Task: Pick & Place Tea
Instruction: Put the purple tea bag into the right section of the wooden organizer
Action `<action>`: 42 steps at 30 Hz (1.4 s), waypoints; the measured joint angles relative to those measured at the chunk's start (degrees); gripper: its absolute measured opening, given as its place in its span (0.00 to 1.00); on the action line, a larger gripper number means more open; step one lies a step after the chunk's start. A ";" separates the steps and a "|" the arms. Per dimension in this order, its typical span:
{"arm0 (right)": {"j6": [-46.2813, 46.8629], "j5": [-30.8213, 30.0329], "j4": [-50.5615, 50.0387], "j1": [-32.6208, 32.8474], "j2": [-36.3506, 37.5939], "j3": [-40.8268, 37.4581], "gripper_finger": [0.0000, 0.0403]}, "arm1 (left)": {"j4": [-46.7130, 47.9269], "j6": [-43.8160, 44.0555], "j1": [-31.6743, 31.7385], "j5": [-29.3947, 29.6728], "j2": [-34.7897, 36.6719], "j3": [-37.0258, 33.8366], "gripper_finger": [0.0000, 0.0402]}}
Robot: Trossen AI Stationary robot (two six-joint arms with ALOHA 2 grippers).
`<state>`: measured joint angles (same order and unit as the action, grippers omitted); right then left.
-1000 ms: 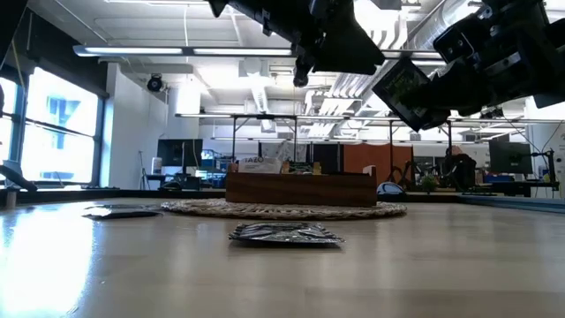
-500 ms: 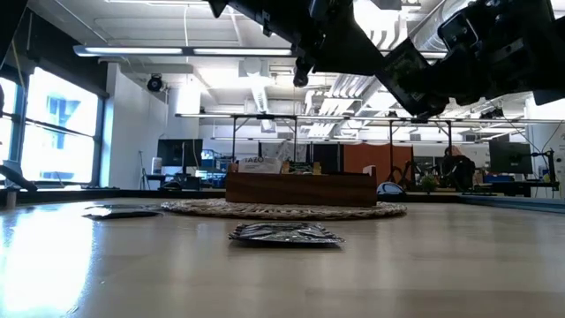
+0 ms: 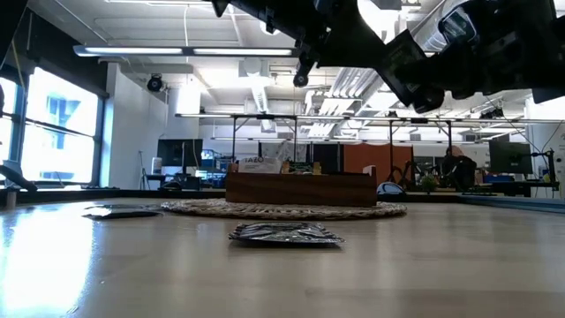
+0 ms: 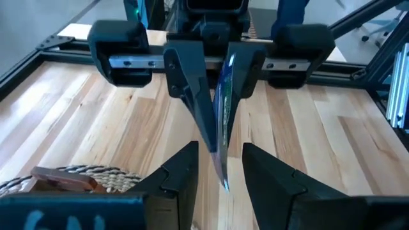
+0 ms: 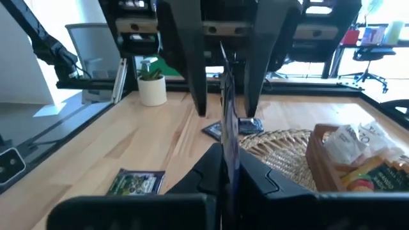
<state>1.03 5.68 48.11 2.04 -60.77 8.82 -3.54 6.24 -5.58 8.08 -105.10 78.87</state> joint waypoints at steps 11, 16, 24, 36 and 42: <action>0.05 -2.22 0.73 0.00 -0.02 0.00 0.04 | 0.25 -0.02 0.68 0.13 0.00 -0.02 0.19; 0.11 -2.50 0.72 -0.06 -0.02 0.00 0.09 | 0.47 -1.34 1.90 -0.17 0.00 -0.02 0.02; 0.14 -4.01 -4.73 -0.01 0.00 0.09 0.14 | 2.38 -3.40 2.29 2.26 -0.04 -0.02 0.01; 3.47 -15.72 -17.85 -0.17 -0.02 0.02 0.26 | 11.11 -9.04 6.40 12.01 -0.10 -0.02 0.00; 3.40 -15.79 -17.43 -0.17 -0.02 0.02 0.27 | 13.43 -11.14 11.17 9.09 -2.28 -0.20 0.00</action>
<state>4.43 -10.11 30.68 1.87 -60.80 8.84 9.89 -4.90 5.59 17.17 -107.38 78.66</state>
